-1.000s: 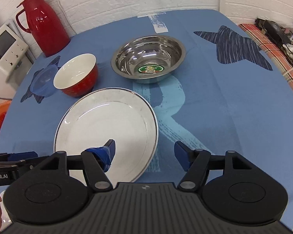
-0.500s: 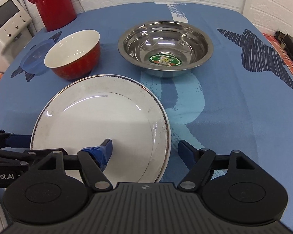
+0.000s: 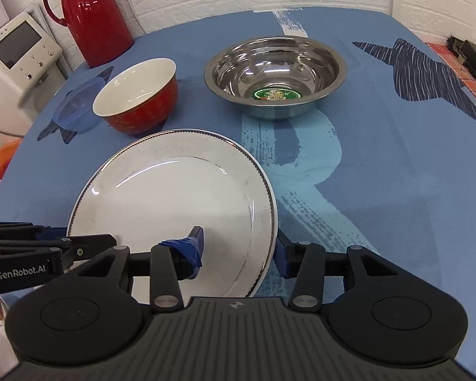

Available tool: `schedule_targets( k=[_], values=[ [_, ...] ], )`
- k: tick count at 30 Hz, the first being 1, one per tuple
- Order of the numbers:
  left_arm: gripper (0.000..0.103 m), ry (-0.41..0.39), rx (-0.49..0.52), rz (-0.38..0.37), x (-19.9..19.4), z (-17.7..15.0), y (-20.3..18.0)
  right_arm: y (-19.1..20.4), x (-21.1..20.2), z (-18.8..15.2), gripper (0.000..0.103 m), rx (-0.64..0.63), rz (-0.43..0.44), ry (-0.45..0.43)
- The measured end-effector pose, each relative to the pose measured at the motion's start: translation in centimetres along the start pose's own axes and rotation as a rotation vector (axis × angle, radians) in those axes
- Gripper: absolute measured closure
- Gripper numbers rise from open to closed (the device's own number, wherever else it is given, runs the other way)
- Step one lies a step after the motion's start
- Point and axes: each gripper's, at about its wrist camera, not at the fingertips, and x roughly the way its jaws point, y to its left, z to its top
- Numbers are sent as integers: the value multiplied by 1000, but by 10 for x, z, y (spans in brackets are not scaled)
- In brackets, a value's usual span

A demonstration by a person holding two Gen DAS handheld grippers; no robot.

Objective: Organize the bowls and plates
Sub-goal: 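Carry the white plate onto the floral plate and open both tools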

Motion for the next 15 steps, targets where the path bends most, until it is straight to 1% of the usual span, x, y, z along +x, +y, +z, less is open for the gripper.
schedule_targets(
  k=[2, 8, 13, 15],
  values=[
    [93, -4, -2, -2, -6, -2, 2, 3, -2, -4, 70, 11, 9, -6],
    [93, -33, 17, 40, -27, -12, 3, 26, -18, -19, 69, -48, 7, -41],
    [93, -75, 11, 45, -58, -31, 8, 46, -36, -33, 67, -86, 8, -83],
    [93, -96, 24, 63, -69, -41, 8, 51, -41, -41, 67, -81, 20, -103]
  ],
)
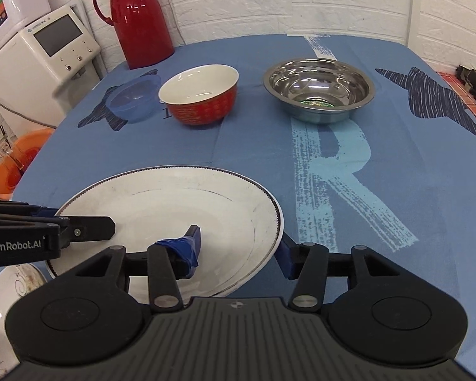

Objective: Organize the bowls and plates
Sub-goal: 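Carry the white plate onto the floral plate and open both tools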

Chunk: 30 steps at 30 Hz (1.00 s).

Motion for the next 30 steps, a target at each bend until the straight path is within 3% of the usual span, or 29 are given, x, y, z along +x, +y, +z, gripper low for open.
schedule_targets(
  k=[5, 13, 18, 23, 27, 30],
  values=[
    [93, -9, -2, 21, -13, -17, 6, 11, -3, -14, 66, 8, 25, -1],
    [93, 75, -61, -18, 14, -25, 23, 8, 15, -18, 65, 59, 39, 93],
    [93, 86, -80, -43, 24, -22, 29, 12, 24, -8, 60, 59, 15, 130],
    [92, 97, -99, -66, 28, -16, 33, 24, 37, 5, 52, -31, -49, 197],
    [92, 110, -120, -91, 27, -17, 36, 23, 47, 20, 51, 6, -81, 249],
    [92, 113, -125, -101, 26, -17, 38, 19, 45, 18, 56, -1, -65, 206]
  ],
)
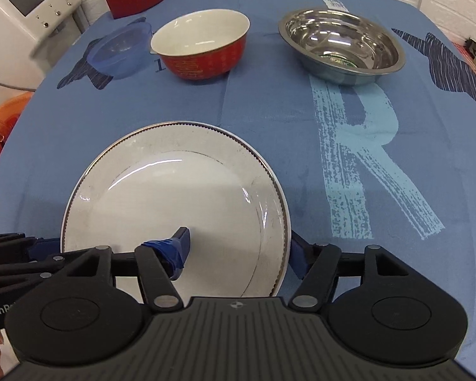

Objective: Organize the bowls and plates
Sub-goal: 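Carry the white plate onto the floral plate and open both tools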

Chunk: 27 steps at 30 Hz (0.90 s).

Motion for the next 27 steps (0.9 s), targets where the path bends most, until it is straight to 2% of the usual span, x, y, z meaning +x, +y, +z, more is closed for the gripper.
schedule_targets(
  k=[1, 2, 5, 9, 13, 18, 23, 27],
  values=[
    [94, -3, 7, 5, 0, 0, 0, -2, -1, -2, 61, -7, 8, -19],
    [96, -6, 17, 17, 0, 0, -1, -4, -2, -5, 71, -19, 10, -40],
    [99, -25, 31, 44, 0, -1, -3, -16, -7, -10, 84, 11, 30, -67],
    [99, -42, 34, 32, -4, -1, -5, -14, -14, -16, 84, -9, 23, -77],
    [99, -72, 72, 47, -15, -3, -13, -9, -26, -21, 84, -46, 12, -121],
    [99, -98, 74, 62, -32, -9, -16, -2, -44, -36, 83, -81, 16, -165],
    [99, -140, 83, 70, -62, -30, -15, 10, -64, -52, 80, -83, 37, -211],
    [99, -197, 78, 99, -97, -55, -6, 36, -83, -69, 79, -123, 63, -254]
  ],
)
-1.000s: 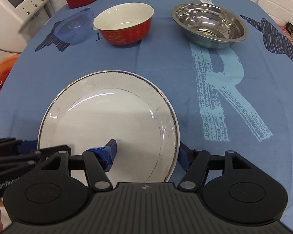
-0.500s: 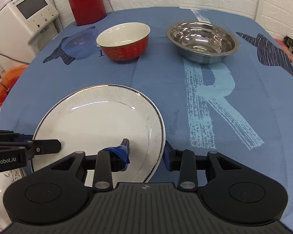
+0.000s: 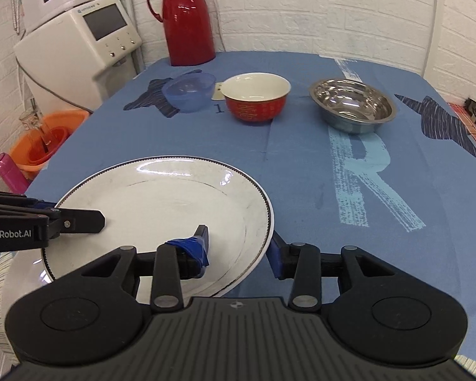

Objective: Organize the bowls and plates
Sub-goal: 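Carry the white plate onto the floral plate and open both tools, then grasp the steel bowl rim with the right tool while the left tool grasps it too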

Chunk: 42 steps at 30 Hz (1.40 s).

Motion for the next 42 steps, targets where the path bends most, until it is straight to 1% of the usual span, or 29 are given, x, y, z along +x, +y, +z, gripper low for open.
schedule_targets(
  k=[3, 7, 11, 15, 20, 23, 25, 27, 28, 30, 31, 34, 37, 42],
  values=[
    [99, -35, -13, 33, -28, -18, 15, 26, -11, -8, 78, -17, 44, -22],
    [98, -68, -31, 81, -60, -45, 36, 63, -18, -22, 77, -66, 79, -46],
    [98, -84, -47, 115, -80, -72, 54, 89, -18, -34, 77, -90, 109, -45],
    [98, -75, -58, 121, -82, -92, 64, 103, -13, -48, 77, -101, 117, -23],
    [98, -61, -74, 127, -74, -107, 72, 107, -5, -61, 76, -79, 133, -1],
    [97, -45, -99, 102, -71, -109, 80, 110, -4, -62, 75, -83, 132, 10],
    [97, -34, -104, 84, -70, -110, 83, 108, -5, -61, 75, -55, 138, 15],
    [94, -26, -107, 69, -70, -109, 83, 105, -5, -59, 75, -33, 148, 25],
    [89, -21, -105, 64, -71, -107, 82, 103, -6, -58, 75, -16, 150, 26],
    [52, -29, -100, 59, -75, -104, 81, 100, -11, -55, 74, -2, 148, 19],
    [36, -47, -89, 59, -81, -102, 78, 98, -14, -54, 76, -6, 142, 8],
    [36, -91, -44, 74, -99, -96, 71, 93, -20, -48, 73, -5, 120, -3],
    [34, -118, -33, 74, -111, -88, 68, 86, -26, -43, 74, -8, 121, -29],
    [33, -130, -19, 81, -112, -76, 61, 68, -34, -35, 74, 8, 116, -60]
  ],
)
